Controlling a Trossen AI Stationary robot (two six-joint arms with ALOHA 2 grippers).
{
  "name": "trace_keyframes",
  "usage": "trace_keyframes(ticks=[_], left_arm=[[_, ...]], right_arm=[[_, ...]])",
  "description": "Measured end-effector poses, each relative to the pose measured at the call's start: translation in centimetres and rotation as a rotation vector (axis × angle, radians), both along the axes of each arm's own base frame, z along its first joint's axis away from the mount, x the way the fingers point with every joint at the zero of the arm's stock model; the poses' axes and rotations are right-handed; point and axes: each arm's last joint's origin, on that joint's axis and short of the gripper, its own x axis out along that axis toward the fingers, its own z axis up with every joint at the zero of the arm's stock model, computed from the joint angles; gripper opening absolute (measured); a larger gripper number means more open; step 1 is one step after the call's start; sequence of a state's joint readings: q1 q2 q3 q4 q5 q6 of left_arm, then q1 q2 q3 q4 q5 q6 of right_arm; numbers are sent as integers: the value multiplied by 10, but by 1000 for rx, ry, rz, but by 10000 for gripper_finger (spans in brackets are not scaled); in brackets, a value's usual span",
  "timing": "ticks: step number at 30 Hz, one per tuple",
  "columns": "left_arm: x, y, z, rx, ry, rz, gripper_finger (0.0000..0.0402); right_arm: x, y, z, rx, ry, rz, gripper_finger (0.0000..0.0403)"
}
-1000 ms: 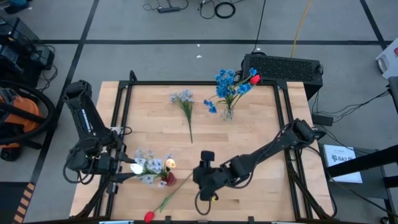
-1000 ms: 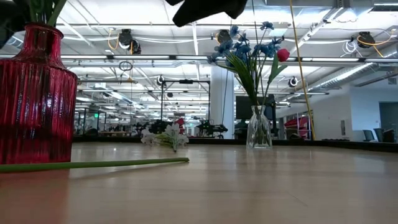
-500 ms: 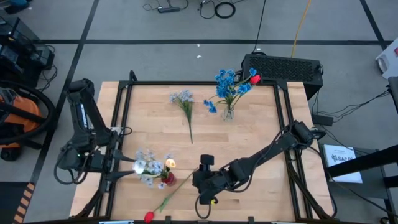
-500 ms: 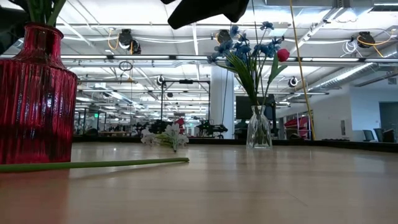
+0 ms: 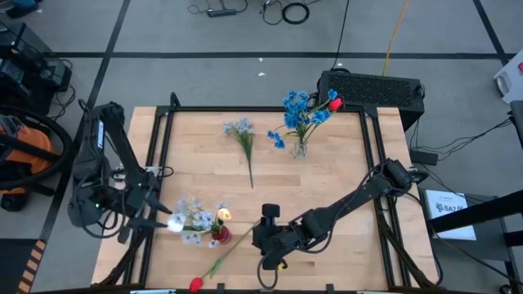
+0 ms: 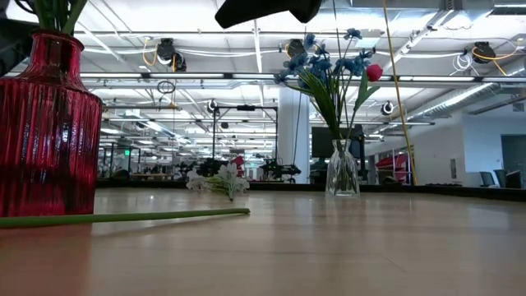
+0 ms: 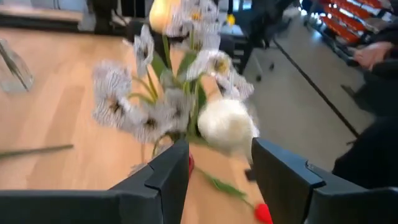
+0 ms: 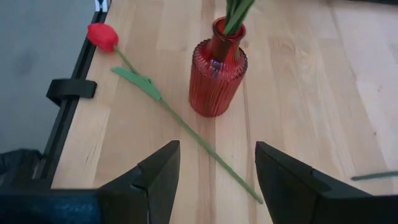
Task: Sort flowers into vase by color
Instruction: Put the bottom white flower into the red vase, then put the red flower into the transparent vase
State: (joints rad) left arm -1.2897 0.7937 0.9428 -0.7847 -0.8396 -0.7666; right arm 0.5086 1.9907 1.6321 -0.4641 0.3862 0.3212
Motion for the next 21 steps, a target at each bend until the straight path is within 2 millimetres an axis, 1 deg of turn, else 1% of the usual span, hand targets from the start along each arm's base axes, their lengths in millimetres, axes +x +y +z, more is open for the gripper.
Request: trace_keyframes(ticks=[3,8,10,13,17,21], left_arm=[[-2,4,1,36,36,-18,180],[-4,13,-2,118,58,-19,180],[-5,16,-5,153,67,-13,180],[-6,19,-8,203,80,-11,180],[-6,19,-8,205,79,-8,180],[-5,15,-5,163,66,-7,180]], right_arm=[[-1,3,0,-23,1,28,198],[-4,8,0,-20,-2,41,198],[-5,14,0,-13,-18,52,198],[-2,28,-9,-49,-41,111,198],[10,52,-30,-120,-33,210,198],[31,69,-42,-175,-54,245,198]])
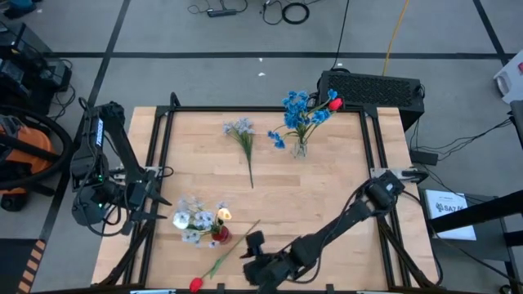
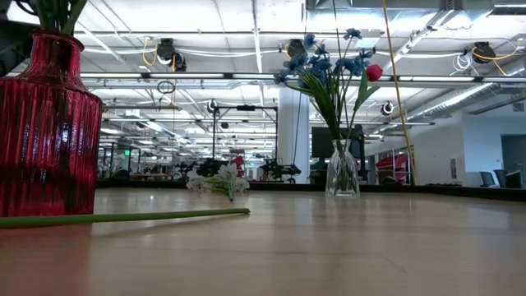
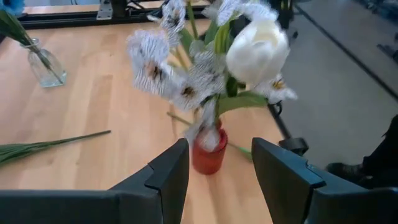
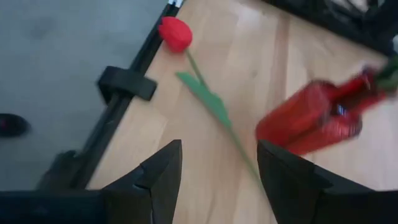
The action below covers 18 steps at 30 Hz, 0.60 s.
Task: Sort flowers into vase by color
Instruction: Put the red flower into the transparent vase
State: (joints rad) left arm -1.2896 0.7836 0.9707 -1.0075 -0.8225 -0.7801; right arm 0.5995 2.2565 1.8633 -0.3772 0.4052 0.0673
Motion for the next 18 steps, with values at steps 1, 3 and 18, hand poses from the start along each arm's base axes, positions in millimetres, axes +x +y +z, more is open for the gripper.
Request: trace_keyframes(ticks=[1,3,18], left_arm=[[0,-1,1,-10,-3,0,180],[1,-2,1,-16,-5,0,180],[3,-9,3,-68,-19,0,180]], right_arm=[[6,3,-3,-15,-9,-1,198],[19,9,-8,-38,-31,16,198],[80,-2,-57,-54,4,44,198]])
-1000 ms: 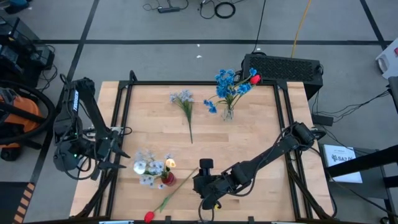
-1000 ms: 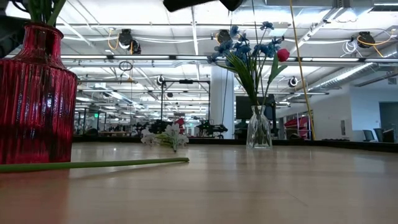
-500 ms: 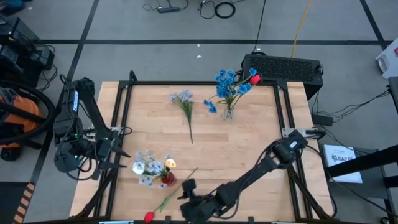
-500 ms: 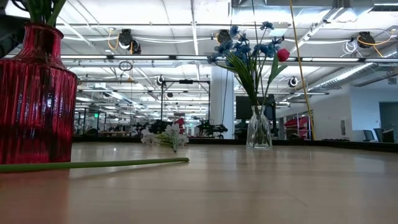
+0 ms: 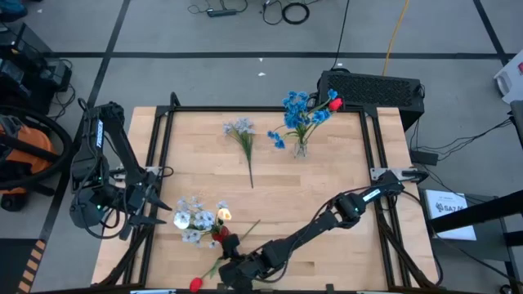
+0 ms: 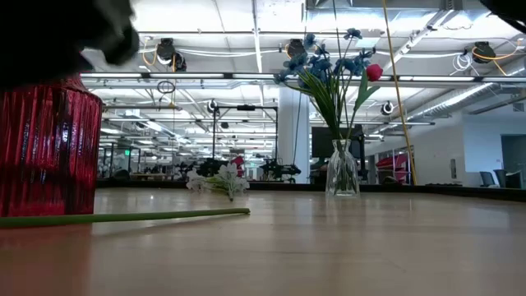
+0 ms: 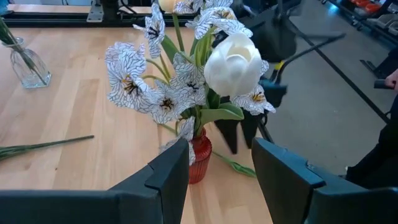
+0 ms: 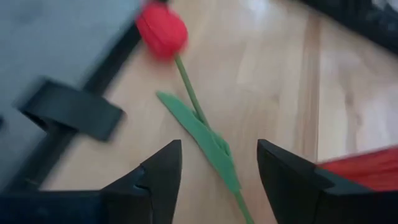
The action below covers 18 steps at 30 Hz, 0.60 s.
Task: Sort flowers into vase by color
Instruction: Put the red flower into the transparent vase
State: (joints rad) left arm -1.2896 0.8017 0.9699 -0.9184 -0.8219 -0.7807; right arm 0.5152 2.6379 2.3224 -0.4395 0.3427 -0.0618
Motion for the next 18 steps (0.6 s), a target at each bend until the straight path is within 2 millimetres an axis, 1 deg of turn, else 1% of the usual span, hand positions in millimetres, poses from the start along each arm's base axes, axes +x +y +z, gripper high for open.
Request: trace_keyframes(ticks=[1,5,12,15,18], left_arm=[[0,0,0,1,0,0,180],[0,0,-1,8,3,-1,180],[0,0,-1,14,5,-3,180],[0,0,-1,17,6,-3,180],[0,0,-1,18,6,-3,180]], right_arm=[[2,-3,-5,7,17,-2,198],[6,-14,-16,37,64,-36,198],[7,-26,-27,69,154,-80,196],[7,-28,-32,101,191,-59,180],[6,-28,-34,113,219,-49,146]])
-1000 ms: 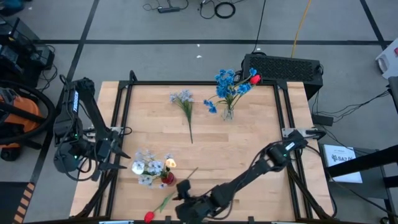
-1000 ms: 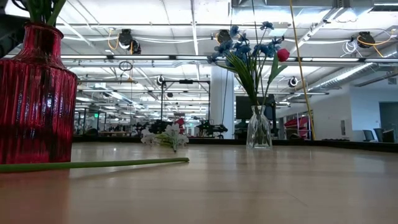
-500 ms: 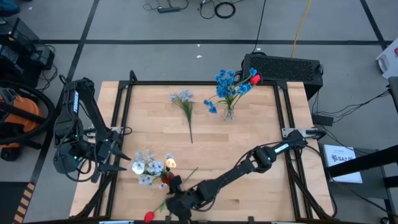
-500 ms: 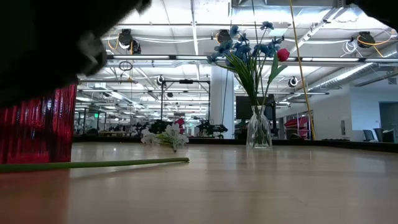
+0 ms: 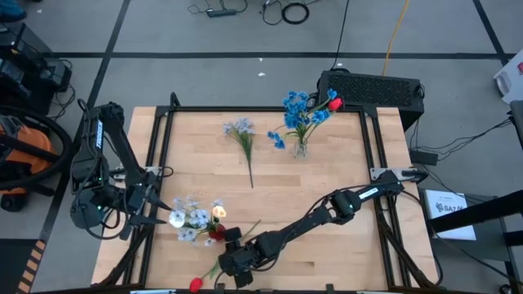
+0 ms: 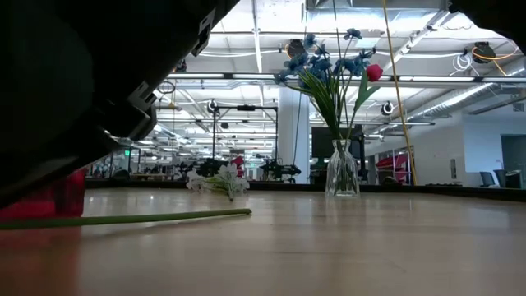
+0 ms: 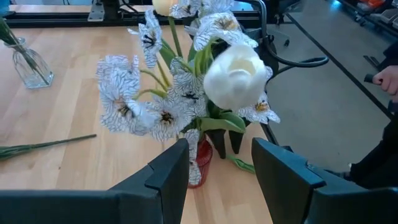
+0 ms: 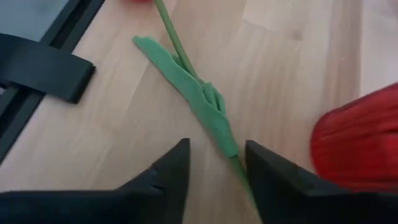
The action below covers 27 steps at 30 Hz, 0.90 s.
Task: Sort flowers into vase by color
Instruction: Put the red flower into the transparent vase
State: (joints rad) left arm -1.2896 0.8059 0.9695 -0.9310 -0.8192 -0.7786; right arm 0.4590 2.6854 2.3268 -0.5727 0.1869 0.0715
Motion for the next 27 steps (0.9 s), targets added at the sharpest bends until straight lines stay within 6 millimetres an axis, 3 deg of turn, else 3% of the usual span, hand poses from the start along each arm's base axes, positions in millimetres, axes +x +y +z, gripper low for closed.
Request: trace_keyframes(ticks=[6,8,15,19,27], left_arm=[[0,0,0,0,0,0,180],[0,0,0,0,0,0,180],[0,0,0,2,-9,9,180],[2,4,3,20,-101,109,180],[2,24,8,-27,-130,194,180]], right_arm=[[-6,4,-4,45,67,12,29],[-8,5,-3,63,92,-11,10],[-38,12,14,-1,251,-127,4],[-61,17,28,-79,345,-208,2],[-101,19,33,-218,547,-436,1]])
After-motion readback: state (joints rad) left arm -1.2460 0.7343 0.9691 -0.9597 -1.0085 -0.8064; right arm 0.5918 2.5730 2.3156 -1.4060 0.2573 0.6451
